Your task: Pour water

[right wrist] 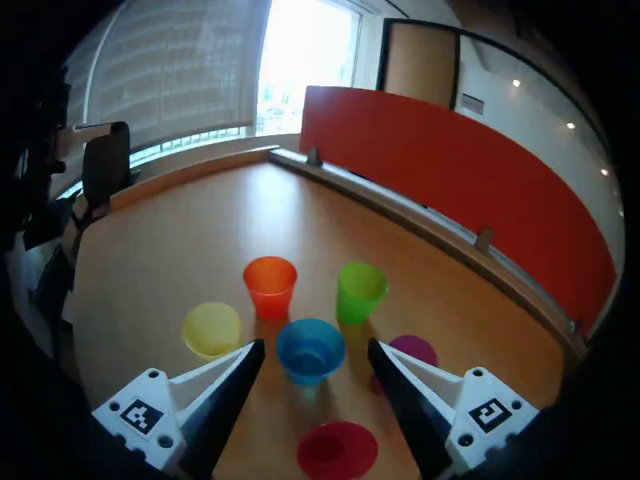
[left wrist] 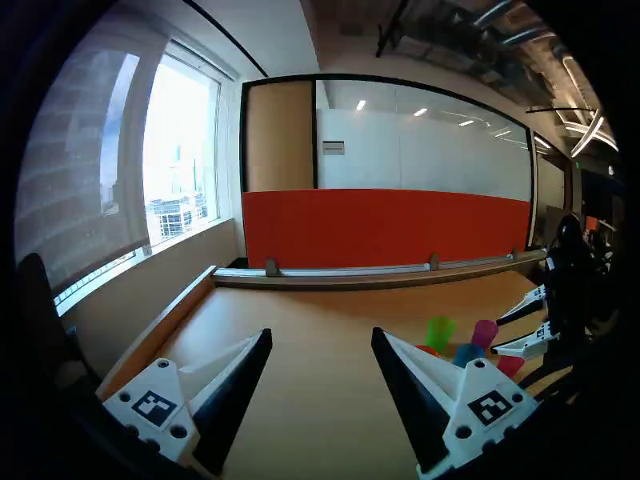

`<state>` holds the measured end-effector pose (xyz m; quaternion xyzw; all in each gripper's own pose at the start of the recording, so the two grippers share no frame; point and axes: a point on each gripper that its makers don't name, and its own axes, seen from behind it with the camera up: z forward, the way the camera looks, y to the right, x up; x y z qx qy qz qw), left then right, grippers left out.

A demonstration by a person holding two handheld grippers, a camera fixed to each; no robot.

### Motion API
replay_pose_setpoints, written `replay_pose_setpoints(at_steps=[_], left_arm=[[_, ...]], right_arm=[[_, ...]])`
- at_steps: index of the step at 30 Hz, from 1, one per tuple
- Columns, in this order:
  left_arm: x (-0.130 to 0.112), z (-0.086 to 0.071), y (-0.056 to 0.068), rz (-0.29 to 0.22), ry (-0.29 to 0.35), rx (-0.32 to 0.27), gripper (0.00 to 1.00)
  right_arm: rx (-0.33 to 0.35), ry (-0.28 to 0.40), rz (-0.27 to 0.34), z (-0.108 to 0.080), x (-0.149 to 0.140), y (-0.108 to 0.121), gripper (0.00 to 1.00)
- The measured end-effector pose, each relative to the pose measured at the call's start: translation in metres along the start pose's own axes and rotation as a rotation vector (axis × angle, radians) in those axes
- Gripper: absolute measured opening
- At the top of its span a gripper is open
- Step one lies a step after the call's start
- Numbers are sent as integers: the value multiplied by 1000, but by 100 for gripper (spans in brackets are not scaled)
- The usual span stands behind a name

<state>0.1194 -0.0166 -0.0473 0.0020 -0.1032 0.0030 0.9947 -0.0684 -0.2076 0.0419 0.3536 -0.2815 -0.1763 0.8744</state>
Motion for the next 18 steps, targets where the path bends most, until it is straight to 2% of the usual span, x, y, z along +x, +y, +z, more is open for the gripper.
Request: replay_pose_setpoints(at_steps=[8, 18], left_arm=[[-9, 1, -7, -9, -15, 16, 92], [-20, 3, -13, -29, -33, 29, 92]], right_arm=[[1, -69, -9, 19, -19, -4, 100], [9, -129, 20, 34, -32, -8, 100]])
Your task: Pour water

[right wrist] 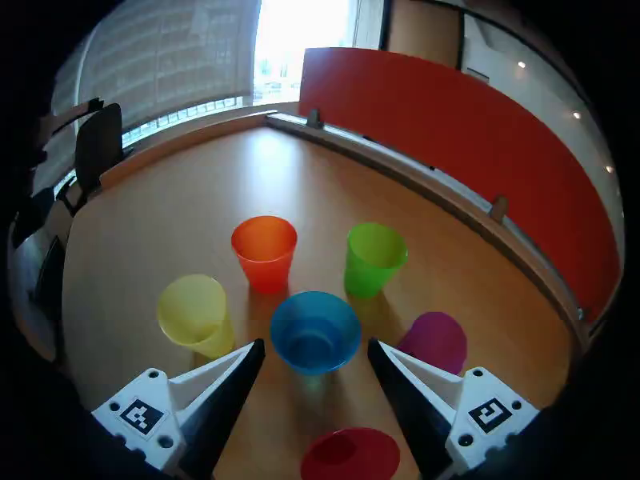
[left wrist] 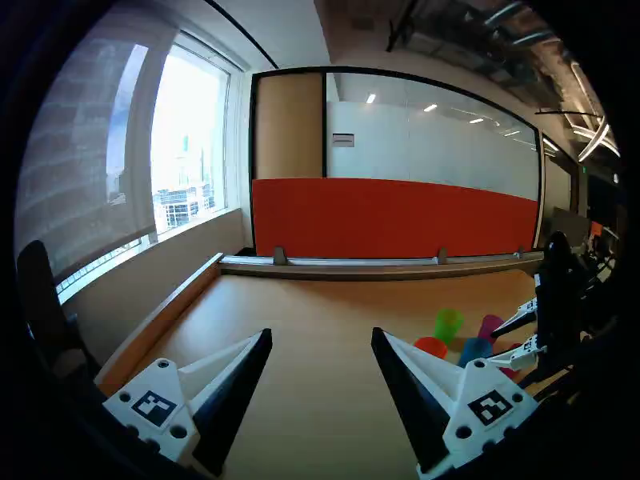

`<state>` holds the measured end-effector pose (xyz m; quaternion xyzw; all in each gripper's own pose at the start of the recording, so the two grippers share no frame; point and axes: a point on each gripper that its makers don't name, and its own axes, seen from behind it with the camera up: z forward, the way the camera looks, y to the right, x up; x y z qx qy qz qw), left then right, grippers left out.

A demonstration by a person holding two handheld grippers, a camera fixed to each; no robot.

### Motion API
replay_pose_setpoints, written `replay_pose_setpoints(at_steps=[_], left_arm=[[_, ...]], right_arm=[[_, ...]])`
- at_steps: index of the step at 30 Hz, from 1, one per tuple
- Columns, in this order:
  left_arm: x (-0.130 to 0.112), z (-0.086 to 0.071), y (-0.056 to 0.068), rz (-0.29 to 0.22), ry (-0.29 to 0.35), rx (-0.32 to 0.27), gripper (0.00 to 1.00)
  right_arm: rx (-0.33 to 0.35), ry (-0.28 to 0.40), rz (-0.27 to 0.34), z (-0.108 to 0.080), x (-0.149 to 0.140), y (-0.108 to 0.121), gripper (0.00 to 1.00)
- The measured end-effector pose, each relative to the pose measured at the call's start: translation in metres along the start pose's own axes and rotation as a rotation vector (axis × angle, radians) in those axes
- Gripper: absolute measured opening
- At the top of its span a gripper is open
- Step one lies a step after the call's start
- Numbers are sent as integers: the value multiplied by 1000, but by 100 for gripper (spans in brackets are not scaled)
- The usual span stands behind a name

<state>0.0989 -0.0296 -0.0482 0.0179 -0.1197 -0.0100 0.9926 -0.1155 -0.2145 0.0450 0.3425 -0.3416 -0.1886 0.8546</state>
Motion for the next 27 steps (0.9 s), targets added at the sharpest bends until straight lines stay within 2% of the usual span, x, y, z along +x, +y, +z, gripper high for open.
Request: replay_pose_setpoints(at_steps=[11, 27], left_arm=[[-8, 3, -7, -8, -12, 11, 92], [-11, 4, -8, -10, -22, 12, 92]], right_arm=[[0, -46, 15, 15, -7, -2, 100], [-6, -78, 63, 30, -11, 1, 100]])
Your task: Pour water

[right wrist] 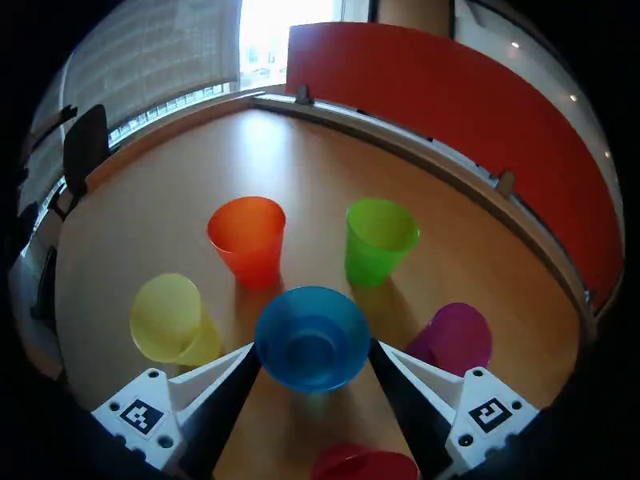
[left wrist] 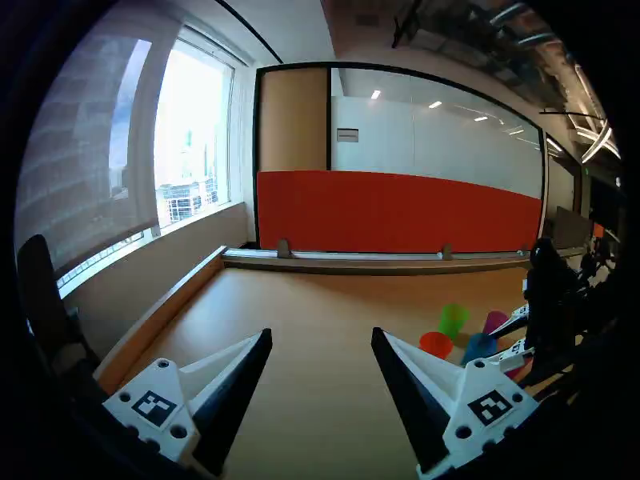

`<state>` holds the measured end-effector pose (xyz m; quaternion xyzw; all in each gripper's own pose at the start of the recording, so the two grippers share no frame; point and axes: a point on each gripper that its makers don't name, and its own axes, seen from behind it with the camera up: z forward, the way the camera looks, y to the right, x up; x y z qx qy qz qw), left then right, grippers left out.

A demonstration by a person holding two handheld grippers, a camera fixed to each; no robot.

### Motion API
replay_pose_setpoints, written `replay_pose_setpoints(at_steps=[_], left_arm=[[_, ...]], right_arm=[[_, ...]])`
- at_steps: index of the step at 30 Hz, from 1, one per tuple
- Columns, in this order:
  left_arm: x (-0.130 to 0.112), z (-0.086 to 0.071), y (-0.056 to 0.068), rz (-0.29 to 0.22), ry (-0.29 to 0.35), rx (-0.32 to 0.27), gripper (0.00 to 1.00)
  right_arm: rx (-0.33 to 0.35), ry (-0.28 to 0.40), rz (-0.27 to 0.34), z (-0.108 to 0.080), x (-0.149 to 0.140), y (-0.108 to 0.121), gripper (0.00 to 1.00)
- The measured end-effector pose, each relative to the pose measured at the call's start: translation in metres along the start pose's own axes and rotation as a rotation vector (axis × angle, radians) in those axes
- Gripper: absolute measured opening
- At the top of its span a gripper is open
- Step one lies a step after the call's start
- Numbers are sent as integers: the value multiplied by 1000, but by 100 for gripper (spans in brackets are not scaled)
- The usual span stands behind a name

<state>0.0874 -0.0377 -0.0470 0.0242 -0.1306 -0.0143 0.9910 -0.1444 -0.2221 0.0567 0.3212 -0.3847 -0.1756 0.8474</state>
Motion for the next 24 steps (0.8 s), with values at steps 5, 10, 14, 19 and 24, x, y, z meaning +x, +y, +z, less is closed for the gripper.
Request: replay_pose_setpoints(at_steps=[5, 10, 14, 19, 24], left_arm=[[-1, 1, 0, 0, -3, 0, 92], [-3, 1, 0, 0, -5, 0, 92], [-3, 1, 0, 2, -7, 0, 92], [-3, 1, 1, 4, -8, 0, 92], [-3, 1, 1, 6, -8, 0, 92]], right_arm=[[6, -10, 15, 4, -4, -1, 100], [7, -10, 21, 6, -5, -2, 100], [8, -2, 19, 7, -4, -1, 100], [19, -4, 11, 7, -5, -1, 98], [29, -3, 0, 9, -4, -2, 93]])
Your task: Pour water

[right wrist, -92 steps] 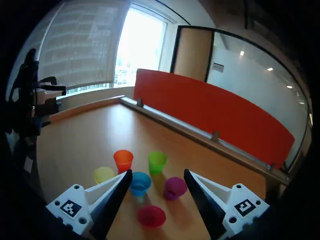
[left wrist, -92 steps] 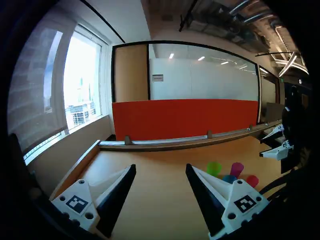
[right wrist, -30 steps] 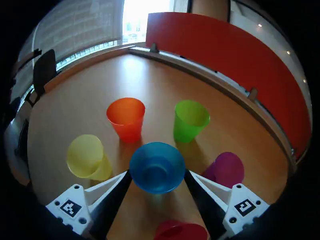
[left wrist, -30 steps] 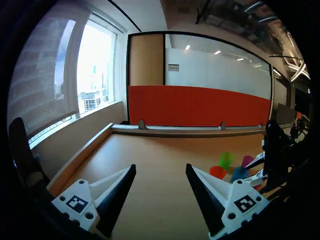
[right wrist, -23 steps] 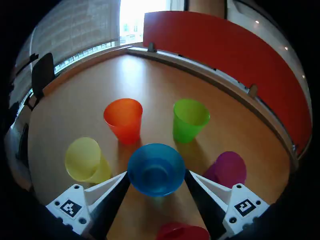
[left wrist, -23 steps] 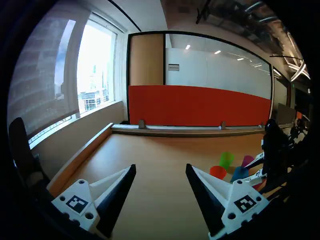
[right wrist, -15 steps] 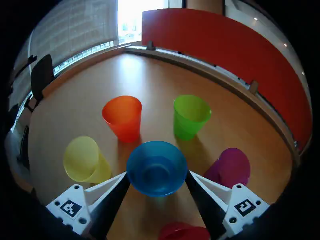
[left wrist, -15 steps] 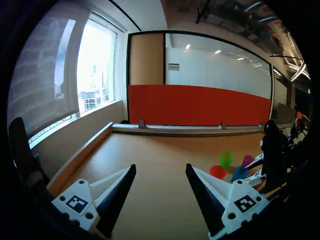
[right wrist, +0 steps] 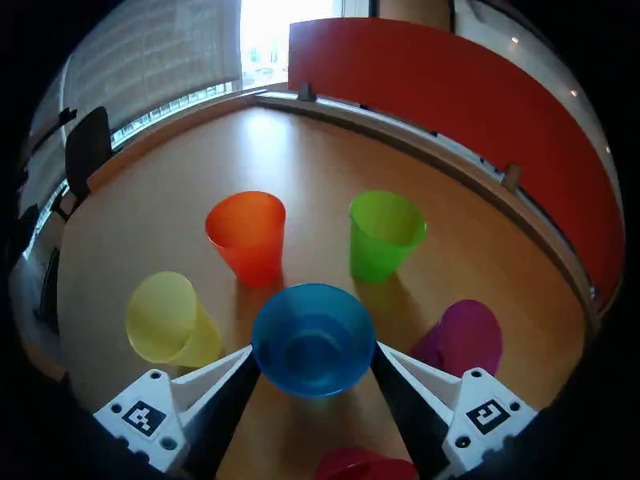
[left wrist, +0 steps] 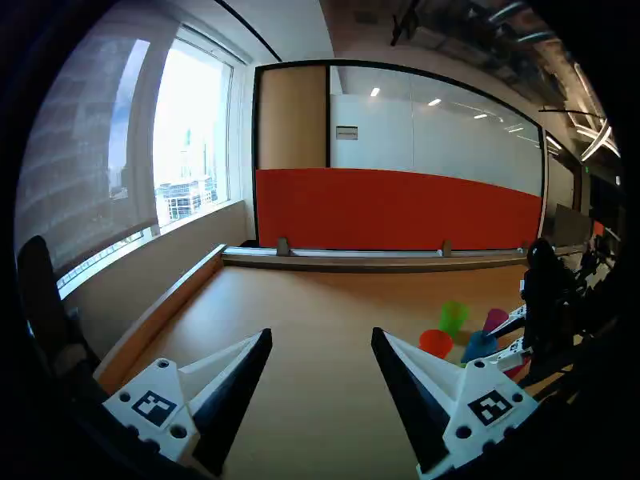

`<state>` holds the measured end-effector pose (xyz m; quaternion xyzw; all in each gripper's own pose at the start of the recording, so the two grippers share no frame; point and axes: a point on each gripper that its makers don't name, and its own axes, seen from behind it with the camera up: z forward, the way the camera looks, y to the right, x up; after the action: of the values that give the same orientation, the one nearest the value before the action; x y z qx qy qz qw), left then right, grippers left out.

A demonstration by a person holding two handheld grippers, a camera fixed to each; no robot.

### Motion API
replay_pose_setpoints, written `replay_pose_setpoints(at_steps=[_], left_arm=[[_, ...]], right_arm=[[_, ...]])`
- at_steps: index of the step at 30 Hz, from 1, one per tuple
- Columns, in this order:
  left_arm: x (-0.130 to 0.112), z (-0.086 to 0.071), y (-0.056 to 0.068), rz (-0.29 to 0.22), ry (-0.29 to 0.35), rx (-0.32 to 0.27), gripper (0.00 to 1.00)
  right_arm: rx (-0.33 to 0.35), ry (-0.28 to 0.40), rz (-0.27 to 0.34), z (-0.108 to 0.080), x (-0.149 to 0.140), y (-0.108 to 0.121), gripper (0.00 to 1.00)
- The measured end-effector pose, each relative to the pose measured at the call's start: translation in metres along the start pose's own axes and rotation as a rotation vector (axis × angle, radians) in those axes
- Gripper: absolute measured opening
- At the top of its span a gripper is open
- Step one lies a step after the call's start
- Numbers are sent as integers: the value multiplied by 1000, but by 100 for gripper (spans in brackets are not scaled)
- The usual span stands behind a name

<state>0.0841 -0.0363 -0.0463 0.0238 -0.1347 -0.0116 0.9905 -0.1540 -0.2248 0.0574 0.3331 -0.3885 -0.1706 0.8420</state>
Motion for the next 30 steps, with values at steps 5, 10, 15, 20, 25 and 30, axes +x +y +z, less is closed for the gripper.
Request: replay_pose_setpoints(at_steps=[5, 10, 15, 20, 25, 30], left_arm=[[0, -1, 0, 1, -1, 1, 92], [0, -1, 0, 3, -3, 3, 92], [0, 0, 0, 7, -5, 3, 92], [2, 0, 1, 14, -5, 2, 92], [3, 1, 3, 17, -4, -1, 92], [6, 4, 6, 21, 1, -8, 92]], right_arm=[[4, 1, -6, 3, 1, 0, 91], [3, 7, -14, 4, 2, 0, 91], [-2, 18, -16, 5, 2, 0, 90], [-4, 30, -13, 5, 2, 0, 90], [-6, 45, -18, 3, 4, 1, 90], [-5, 72, -18, -3, 11, 2, 90]])
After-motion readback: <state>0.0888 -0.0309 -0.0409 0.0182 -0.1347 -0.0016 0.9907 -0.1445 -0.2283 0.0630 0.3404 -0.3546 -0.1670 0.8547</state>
